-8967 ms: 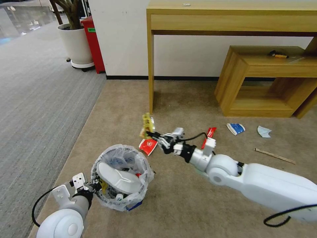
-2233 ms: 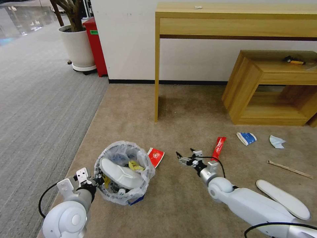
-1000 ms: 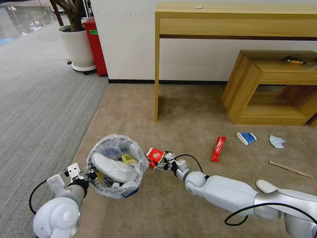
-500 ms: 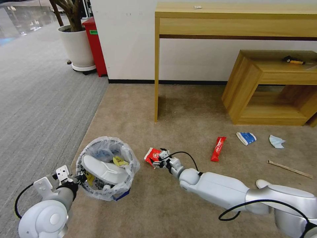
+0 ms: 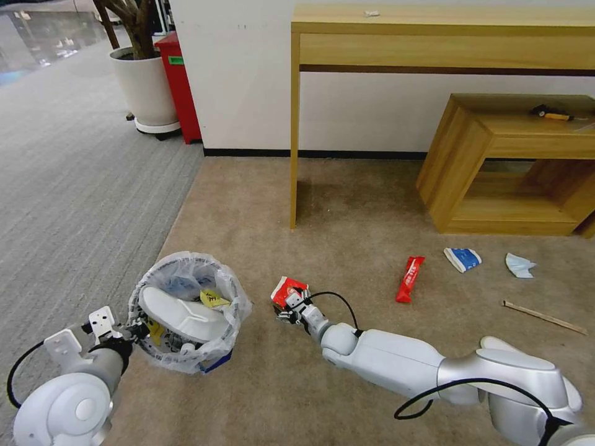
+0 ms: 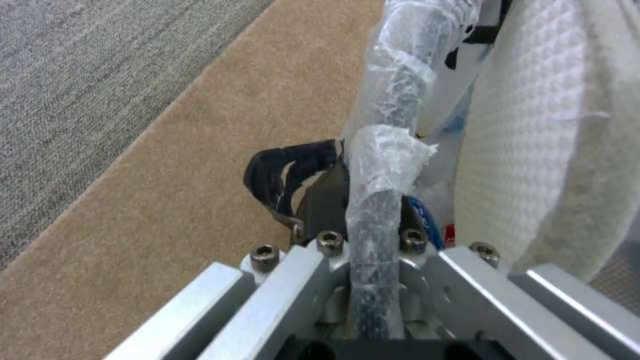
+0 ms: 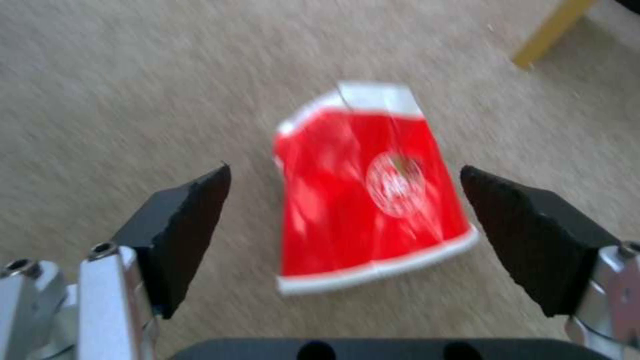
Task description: Pick up the trash bin and place the garbage on the floor into it.
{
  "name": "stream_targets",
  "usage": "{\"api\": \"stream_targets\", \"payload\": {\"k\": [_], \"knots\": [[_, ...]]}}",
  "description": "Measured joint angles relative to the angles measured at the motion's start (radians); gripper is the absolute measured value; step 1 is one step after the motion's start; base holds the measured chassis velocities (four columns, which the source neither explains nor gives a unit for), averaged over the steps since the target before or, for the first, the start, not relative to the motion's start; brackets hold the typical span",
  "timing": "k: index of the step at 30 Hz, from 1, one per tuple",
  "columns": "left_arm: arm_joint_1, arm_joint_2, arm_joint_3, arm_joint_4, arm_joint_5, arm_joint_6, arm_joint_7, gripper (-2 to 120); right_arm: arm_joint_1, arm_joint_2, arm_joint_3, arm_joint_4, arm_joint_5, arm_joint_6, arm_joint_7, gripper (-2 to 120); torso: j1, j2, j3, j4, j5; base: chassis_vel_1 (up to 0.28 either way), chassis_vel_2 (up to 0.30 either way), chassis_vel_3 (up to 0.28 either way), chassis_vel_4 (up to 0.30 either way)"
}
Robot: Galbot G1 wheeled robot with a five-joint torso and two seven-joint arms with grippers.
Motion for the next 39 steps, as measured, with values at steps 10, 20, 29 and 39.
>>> {"api": "stream_targets", "payload": {"k": [10,20,29,39], "knots": [[-0.004,-0.009,0.018,-0.026,-0.001,0.000,0.000,0,-0.005,0.026,-0.008,-0.029,-0.003,-0.096,0.060,92,0.000,0.000,0.000,0.0002,0.0000,0.000,0.000,0.000,0.000],[0.005,-0.007,0.014,-0.053,-0.006,0.000,0.001,0,-0.003,0.066,-0.041,-0.067,-0.006,-0.185,0.112,86,0.000,0.000,0.000,0.0003,0.0001,0.000,0.000,0.000,0.000],[-0.003,-0.007,0.031,-0.058,-0.008,0.000,0.003,0,0.008,0.085,-0.044,-0.133,-0.015,-0.195,0.110,91,0.000,0.000,0.000,0.0002,0.0000,0.000,0.000,0.000,0.000],[-0.014,-0.004,0.047,-0.055,-0.009,0.000,0.006,0,0.005,0.127,-0.027,-0.228,-0.060,-0.178,0.078,92,0.000,0.000,0.000,0.0002,0.0001,0.000,0.000,0.000,0.000]]}}
